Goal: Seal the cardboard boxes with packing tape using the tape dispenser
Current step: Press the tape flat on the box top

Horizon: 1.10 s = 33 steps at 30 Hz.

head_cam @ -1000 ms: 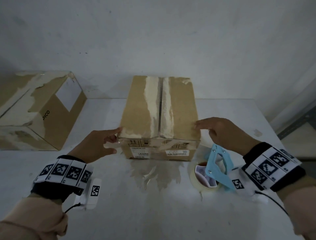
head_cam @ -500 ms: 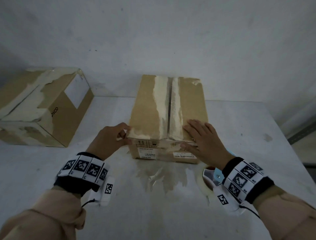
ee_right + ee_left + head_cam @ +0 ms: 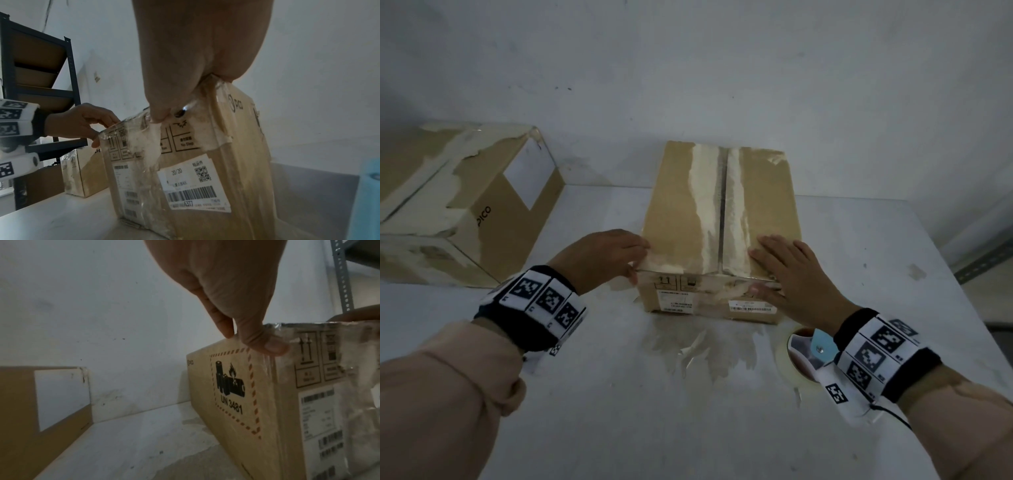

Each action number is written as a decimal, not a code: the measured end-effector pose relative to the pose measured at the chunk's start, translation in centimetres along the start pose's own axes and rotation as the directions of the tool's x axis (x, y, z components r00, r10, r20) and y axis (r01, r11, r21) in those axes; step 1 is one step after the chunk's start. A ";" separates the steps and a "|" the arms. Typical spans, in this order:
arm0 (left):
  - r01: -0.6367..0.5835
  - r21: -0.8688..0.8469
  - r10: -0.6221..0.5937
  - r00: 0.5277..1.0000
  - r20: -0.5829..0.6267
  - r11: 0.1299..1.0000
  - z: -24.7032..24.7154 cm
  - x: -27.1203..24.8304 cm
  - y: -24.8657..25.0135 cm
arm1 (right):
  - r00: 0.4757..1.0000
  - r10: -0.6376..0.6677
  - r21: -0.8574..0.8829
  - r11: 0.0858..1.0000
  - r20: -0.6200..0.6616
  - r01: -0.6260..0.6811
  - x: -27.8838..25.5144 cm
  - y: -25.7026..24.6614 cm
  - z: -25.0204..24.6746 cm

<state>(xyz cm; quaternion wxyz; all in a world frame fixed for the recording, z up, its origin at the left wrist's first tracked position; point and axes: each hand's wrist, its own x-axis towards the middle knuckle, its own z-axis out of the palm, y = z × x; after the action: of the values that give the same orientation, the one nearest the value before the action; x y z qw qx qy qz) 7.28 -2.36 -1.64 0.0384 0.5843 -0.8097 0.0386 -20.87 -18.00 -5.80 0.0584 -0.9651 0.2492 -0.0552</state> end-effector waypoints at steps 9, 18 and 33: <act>-0.036 -0.051 0.028 0.989 -0.148 0.998 1.1 -1.3 -0.4 | 1.000 -0.021 0.028 0.999 0.019 0.021 -0.1 0.0 -0.4; 0.289 -0.333 -0.398 0.856 -0.330 0.897 4.7 -2.1 0.8 | 1.000 -0.010 0.069 0.998 0.017 0.009 0.0 0.1 -0.3; 0.360 -0.534 -0.500 0.855 -0.140 0.765 2.8 -1.8 1.0 | 1.000 0.008 0.066 0.998 0.020 -0.010 0.0 0.0 -0.2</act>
<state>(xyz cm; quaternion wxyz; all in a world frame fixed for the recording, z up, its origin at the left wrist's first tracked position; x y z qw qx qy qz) 6.90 -0.61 -4.60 0.3046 0.7152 -0.6216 -0.0969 -20.93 -18.01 -5.59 0.0932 -0.9620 0.2509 -0.0534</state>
